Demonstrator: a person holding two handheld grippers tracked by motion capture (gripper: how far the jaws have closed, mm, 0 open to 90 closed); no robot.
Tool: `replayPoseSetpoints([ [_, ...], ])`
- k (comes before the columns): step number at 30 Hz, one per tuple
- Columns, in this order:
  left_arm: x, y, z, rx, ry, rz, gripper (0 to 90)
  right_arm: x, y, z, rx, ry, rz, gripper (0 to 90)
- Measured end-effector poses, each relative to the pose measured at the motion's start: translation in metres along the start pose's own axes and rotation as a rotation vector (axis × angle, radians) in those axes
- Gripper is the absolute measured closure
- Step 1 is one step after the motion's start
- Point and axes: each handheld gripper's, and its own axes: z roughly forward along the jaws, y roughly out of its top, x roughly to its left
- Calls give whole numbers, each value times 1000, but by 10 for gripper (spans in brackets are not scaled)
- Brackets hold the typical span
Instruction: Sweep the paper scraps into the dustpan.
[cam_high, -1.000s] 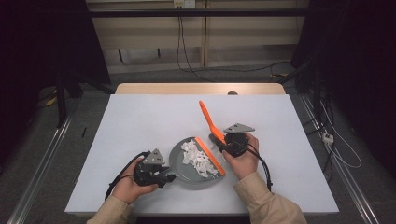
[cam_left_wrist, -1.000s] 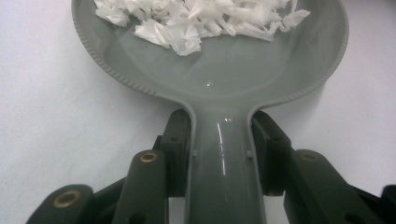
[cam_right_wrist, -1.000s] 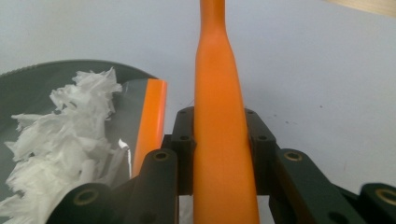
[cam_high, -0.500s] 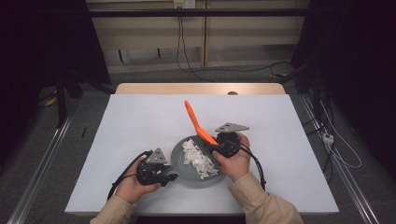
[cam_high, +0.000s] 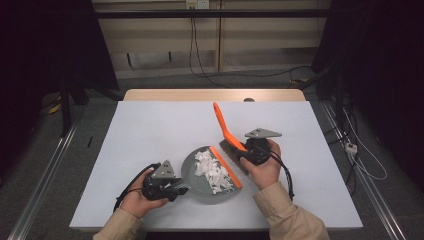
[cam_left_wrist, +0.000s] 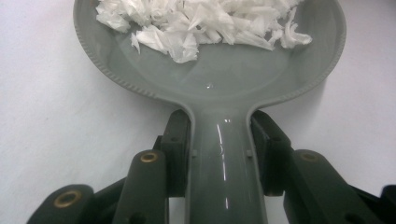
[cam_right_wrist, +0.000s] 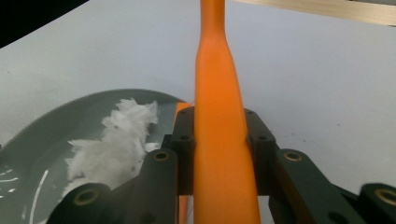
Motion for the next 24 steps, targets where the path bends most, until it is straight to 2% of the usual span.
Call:
replayPoseSetpoints([
  [1,1,-1,-1,-13,-28,-4,629,-2,-1,-1,2,-7,2,717],
  [2,0,-1,-3,5,-12,1,629,-4,-2,-2,3,-14,2,717],
  [4,1,-3,-3,9,-45,11,629,-7,-5,-5,5,-35,-3,717],
  [6,-1,-4,-1,7,-45,2,629,-11,-8,-8,10,-58,0,717],
  [7,-1,-3,-1,21,-27,13,629,-13,-10,-9,12,-65,3,717],
  [11,-1,-2,0,12,-52,9,628,-18,-19,-12,23,-97,1,717],
  [12,-1,-2,0,15,-53,13,628,-19,-21,-12,28,-99,7,717],
  [13,-2,-2,1,20,-36,15,628,-20,-23,-12,30,-99,4,717],
  [14,-2,-1,2,12,-49,14,628,-20,-25,-11,39,-96,2,716],
  [16,-3,-1,3,14,-50,15,628,-18,-26,-10,35,-90,5,716],
  [17,-4,0,2,26,-31,19,628,-17,-25,-10,37,-96,4,715],
  [18,-4,0,2,32,-30,20,628,-16,-25,-10,42,-94,1,714],
  [19,-4,0,3,23,-46,15,628,-16,-24,-9,48,-88,3,710],
  [21,-4,0,3,19,-46,14,628,-15,-21,-10,47,-86,8,665],
  [22,-4,0,3,19,-46,14,628,-14,-18,-10,41,-88,-12,622],
  [24,-4,0,3,20,-47,12,628,-13,-12,-12,27,-77,-46,629],
])
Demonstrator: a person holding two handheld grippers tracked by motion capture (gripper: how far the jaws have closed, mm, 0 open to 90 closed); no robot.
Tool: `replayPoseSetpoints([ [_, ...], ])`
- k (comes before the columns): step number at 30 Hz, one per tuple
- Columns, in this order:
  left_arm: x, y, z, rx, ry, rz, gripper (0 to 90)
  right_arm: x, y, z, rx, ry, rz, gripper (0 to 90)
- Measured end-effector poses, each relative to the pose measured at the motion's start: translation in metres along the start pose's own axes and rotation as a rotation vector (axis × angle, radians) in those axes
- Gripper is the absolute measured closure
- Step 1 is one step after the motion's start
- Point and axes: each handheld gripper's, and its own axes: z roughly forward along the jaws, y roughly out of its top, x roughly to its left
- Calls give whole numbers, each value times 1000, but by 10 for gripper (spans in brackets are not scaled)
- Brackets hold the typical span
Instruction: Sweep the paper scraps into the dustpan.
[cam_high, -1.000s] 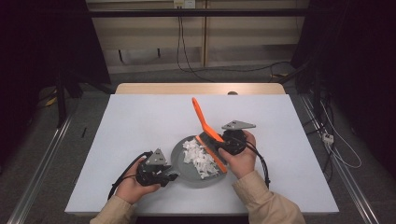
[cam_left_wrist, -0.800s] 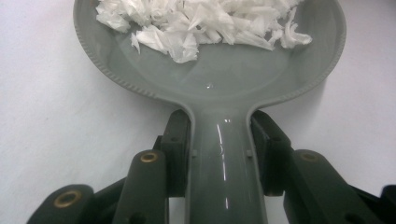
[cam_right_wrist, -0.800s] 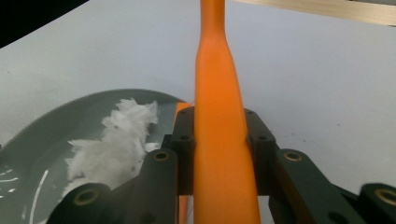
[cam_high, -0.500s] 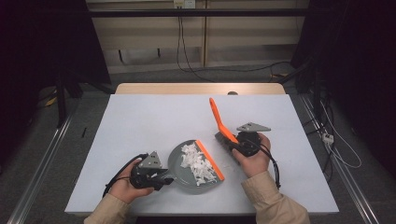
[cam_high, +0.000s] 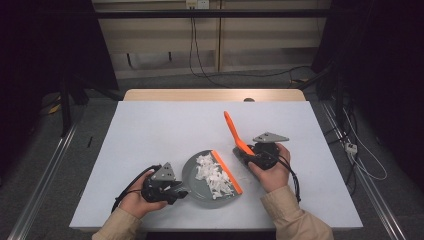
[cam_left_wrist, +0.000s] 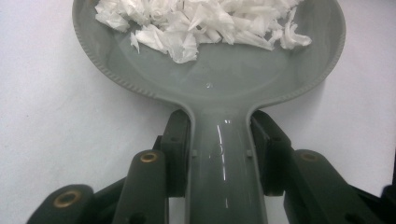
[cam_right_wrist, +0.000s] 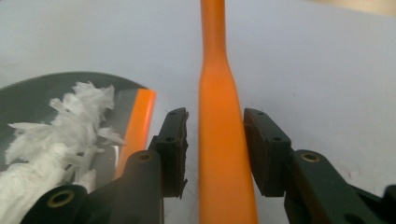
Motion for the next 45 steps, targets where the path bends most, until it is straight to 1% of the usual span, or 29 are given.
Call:
replayPoseSetpoints([
  [1,0,0,0,2,-9,1,628,0,2,0,-2,-13,-7,630],
  [4,0,0,2,-1,-6,6,628,-1,7,6,30,-1,-2,637],
  [5,-1,1,1,11,17,10,628,-1,7,8,44,-7,-9,652],
  [6,-1,1,1,13,18,11,628,-2,7,10,56,2,-12,707],
  [7,-1,1,2,-1,-2,3,628,-2,7,12,71,4,-13,706],
  [8,-1,1,2,1,-1,1,628,-2,6,12,69,-1,-10,709],
  [11,-1,2,3,-4,-2,0,628,-1,6,9,101,-11,-16,713],
  [12,-2,3,3,4,20,1,628,1,6,8,110,-6,-18,713],
  [14,-3,3,5,-7,-2,-9,628,3,4,7,94,7,-19,714],
  [17,-3,5,6,0,0,0,628,6,1,7,66,14,9,714],
  [18,-5,6,6,5,21,-6,628,7,0,7,57,5,10,715],
  [19,-4,6,7,5,7,-7,628,8,-1,8,46,2,17,715],
  [20,-6,8,8,5,22,-12,628,9,-2,8,38,9,29,715],
  [21,-5,8,9,1,8,-16,628,9,-2,9,30,6,35,715],
  [24,-7,11,12,-3,13,-33,628,12,-2,11,9,48,80,715],
  [25,-7,12,13,-2,13,-36,628,15,-2,12,8,47,73,715],
  [26,-8,12,13,8,33,-38,628,17,-2,13,1,51,68,715],
  [27,-7,13,15,-3,19,-47,627,20,-1,15,-11,68,71,715],
  [30,-8,13,15,1,23,-51,627,26,2,17,-36,86,61,715],
  [32,-8,13,16,-5,33,-60,627,28,4,16,-70,120,82,715],
  [35,-7,13,18,-10,35,-62,627,31,8,16,-98,130,73,715],
  [37,-7,13,17,-9,41,-61,627,30,10,14,-106,112,70,715],
  [38,-6,13,17,-10,45,-55,627,28,10,13,-108,116,73,715],
  [39,-6,13,16,-9,64,-62,627,25,11,13,-116,120,84,715],
  [40,-5,12,17,-18,47,-69,628,23,11,12,-118,111,87,715],
  [42,-4,11,16,-23,54,-71,628,18,11,11,-125,102,98,715],
  [43,-4,11,15,-13,70,-65,628,16,11,10,-126,102,105,715],
  [44,-3,11,15,-17,52,-70,628,14,11,10,-128,95,107,715],
  [45,-2,10,15,-19,54,-69,628,12,11,9,-131,87,108,715],
])
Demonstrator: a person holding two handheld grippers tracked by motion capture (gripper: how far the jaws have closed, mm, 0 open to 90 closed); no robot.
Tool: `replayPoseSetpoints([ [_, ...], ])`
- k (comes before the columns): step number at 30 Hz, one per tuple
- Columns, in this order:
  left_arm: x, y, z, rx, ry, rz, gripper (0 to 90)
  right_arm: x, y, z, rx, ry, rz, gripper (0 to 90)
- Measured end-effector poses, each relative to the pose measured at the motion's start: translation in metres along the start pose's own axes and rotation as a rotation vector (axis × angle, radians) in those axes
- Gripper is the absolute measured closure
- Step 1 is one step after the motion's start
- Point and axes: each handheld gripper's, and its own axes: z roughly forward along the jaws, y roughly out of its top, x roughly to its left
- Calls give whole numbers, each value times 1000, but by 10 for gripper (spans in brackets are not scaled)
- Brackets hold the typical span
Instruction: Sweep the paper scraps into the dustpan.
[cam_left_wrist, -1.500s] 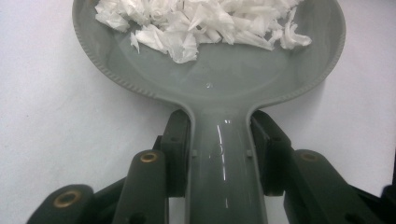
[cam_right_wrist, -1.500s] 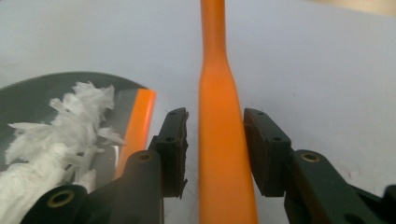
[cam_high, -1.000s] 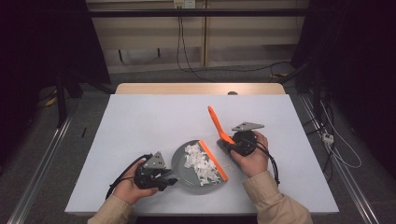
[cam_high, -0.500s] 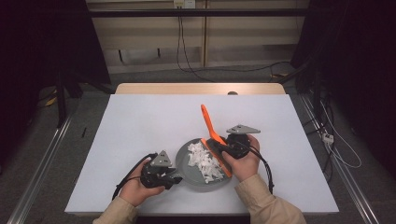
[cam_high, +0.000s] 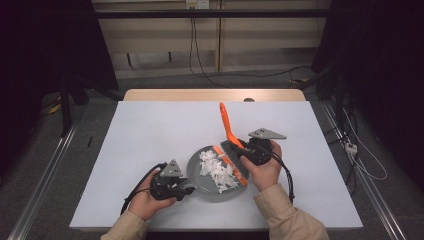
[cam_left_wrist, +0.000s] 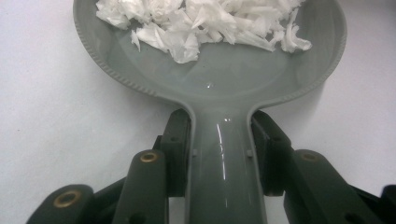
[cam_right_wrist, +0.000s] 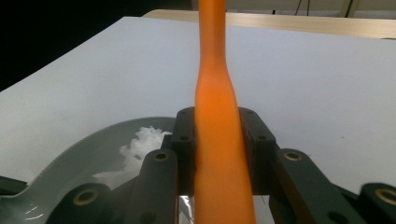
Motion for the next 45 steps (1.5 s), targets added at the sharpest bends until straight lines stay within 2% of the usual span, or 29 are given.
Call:
replayPoseSetpoints([
  [1,0,0,-1,9,17,2,628,-2,0,-1,-6,-1,7,715],
  [2,1,-1,-1,-3,0,-13,628,-4,1,-1,-10,-2,14,715],
  [3,2,-1,-2,2,3,-2,628,-7,1,-1,-11,0,20,715],
  [4,2,-1,-3,3,20,-9,628,-8,2,-1,-12,-9,21,714],
  [5,3,-2,-3,-2,1,-3,628,-10,2,-1,-7,-14,22,715],
  [6,4,-2,-3,2,-1,-1,628,-12,2,0,-2,-16,25,715],
  [11,4,-2,-6,11,3,7,629,-23,1,0,19,-71,11,715],
  [15,5,-3,-6,8,-31,9,628,-29,-5,3,48,-110,-13,714],
  [18,5,-4,-7,8,-32,8,628,-30,-9,6,73,-147,-60,713],
  [21,5,-3,-7,13,-32,14,628,-31,-6,3,105,-166,-98,709],
  [23,5,-3,-7,13,-31,14,628,-32,-4,2,134,-151,-93,707],
  [25,5,-3,-7,14,-31,15,628,-32,-2,0,156,-157,-112,704],
  [28,5,-3,-7,20,-35,23,628,-32,1,-3,220,-172,-124,707],
  [30,4,-3,-6,18,-35,19,628,-31,2,-4,252,-168,-152,705],
  [32,4,-3,-6,18,-36,19,628,-29,2,-6,284,-148,-128,710],
  [33,3,-3,-7,25,-15,21,628,-28,2,-7,286,-149,-119,712],
  [37,3,-2,-5,15,-34,15,628,-18,-4,-3,223,-164,-121,714],
  [40,2,-1,-4,22,-18,15,628,-13,-6,1,190,-172,-117,714],
  [41,3,-1,-4,24,-32,22,628,-12,-7,2,178,-167,-108,714],
  [43,2,0,-3,14,-32,13,628,-9,-8,4,163,-170,-104,714],
  [44,2,0,-2,16,-33,15,628,-7,-8,5,153,-154,-93,715],
  [45,1,0,-2,23,-13,17,628,-5,-9,6,144,-145,-80,714],
])
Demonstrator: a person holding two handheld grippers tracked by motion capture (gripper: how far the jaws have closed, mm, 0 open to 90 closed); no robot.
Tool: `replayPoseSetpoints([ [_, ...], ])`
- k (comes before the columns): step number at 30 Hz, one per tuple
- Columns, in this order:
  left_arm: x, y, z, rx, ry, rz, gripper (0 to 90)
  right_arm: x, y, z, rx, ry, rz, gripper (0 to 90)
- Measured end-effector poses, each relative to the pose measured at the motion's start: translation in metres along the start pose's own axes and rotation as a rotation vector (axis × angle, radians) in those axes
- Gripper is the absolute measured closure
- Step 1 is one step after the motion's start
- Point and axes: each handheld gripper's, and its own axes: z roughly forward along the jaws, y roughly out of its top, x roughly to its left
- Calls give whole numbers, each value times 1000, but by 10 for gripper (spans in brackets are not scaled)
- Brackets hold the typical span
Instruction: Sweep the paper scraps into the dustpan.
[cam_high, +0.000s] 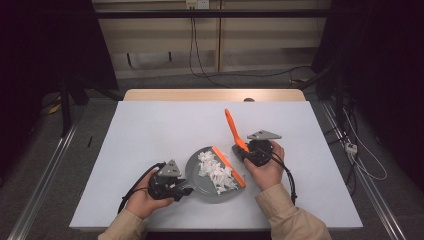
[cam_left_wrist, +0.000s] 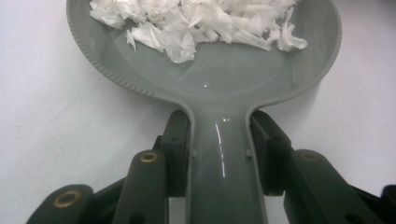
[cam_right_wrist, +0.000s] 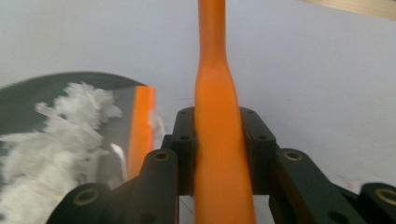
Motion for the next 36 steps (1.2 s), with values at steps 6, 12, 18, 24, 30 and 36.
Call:
replayPoseSetpoints([
  [6,0,1,2,-10,-22,-5,628,15,0,5,-31,48,14,714],
  [12,1,1,2,-11,-19,-8,627,27,2,8,-47,89,6,714],
  [18,0,1,3,-15,-14,-5,624,35,7,4,-78,170,27,714],
  [24,-2,0,2,-16,14,-6,626,30,13,-1,-102,174,30,714],
  [30,1,-3,3,-42,8,1,629,18,16,-9,-139,191,85,713],
  [36,2,-5,-1,-47,29,-4,629,6,17,-13,-155,185,117,713],
])
